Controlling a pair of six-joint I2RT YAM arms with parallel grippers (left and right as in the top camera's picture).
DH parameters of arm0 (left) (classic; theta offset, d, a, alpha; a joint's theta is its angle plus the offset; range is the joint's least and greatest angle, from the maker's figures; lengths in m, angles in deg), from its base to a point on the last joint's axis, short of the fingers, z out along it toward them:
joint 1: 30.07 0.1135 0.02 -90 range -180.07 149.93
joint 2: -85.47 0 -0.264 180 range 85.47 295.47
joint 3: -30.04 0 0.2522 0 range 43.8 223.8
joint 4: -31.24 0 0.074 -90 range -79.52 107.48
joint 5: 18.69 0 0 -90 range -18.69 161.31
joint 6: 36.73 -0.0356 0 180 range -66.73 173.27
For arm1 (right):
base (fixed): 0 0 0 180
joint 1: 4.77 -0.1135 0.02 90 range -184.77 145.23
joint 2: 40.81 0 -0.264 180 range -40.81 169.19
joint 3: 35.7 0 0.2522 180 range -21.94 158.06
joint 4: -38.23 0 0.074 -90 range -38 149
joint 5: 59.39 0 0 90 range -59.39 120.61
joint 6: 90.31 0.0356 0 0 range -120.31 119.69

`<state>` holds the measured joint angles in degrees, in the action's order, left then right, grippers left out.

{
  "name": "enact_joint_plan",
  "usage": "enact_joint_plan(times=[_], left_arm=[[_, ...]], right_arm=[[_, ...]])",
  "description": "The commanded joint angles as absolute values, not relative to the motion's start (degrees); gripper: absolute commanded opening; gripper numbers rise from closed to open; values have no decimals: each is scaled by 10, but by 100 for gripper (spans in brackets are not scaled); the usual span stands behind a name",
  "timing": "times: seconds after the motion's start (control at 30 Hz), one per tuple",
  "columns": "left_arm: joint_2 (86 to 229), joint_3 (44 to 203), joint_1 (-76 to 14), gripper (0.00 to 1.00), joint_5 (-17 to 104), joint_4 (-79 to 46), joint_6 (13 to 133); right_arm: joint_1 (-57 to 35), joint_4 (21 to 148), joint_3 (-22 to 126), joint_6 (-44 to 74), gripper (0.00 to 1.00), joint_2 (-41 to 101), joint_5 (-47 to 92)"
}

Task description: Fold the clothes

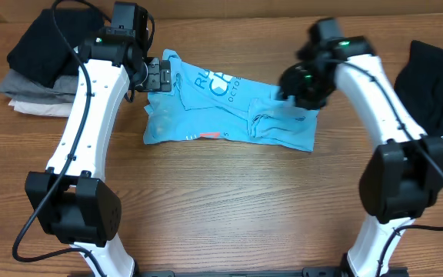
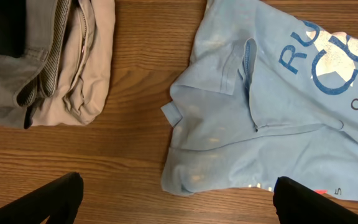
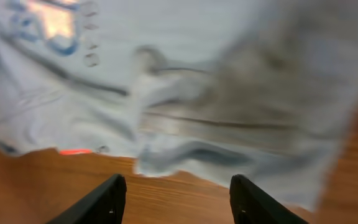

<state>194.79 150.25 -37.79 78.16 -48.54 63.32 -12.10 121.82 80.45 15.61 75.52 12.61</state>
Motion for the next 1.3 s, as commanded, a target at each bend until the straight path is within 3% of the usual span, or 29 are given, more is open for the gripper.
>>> enact_joint_plan(times=[0.0, 0.53, 0.77, 1.03, 1.2, 1.27], left_arm=[[1942, 1511, -372, 100, 777, -484, 620], [1942, 1511, -372, 100, 777, -474, 620], [1942, 1511, -372, 100, 776, -475, 620], [1942, 1511, -372, 100, 777, -474, 620], [1942, 1511, -372, 100, 777, -474, 620], [1942, 1511, -372, 100, 777, -474, 620]], right_arm=[[-94, 1228, 796, 175, 57, 737, 141], [-80, 1104, 672, 176, 56, 741, 153], [-81, 1056, 646, 180, 49, 741, 150], [-91, 1039, 639, 179, 28, 741, 138], [-107, 1018, 639, 180, 5, 741, 128], [-111, 1001, 640, 182, 4, 741, 105]])
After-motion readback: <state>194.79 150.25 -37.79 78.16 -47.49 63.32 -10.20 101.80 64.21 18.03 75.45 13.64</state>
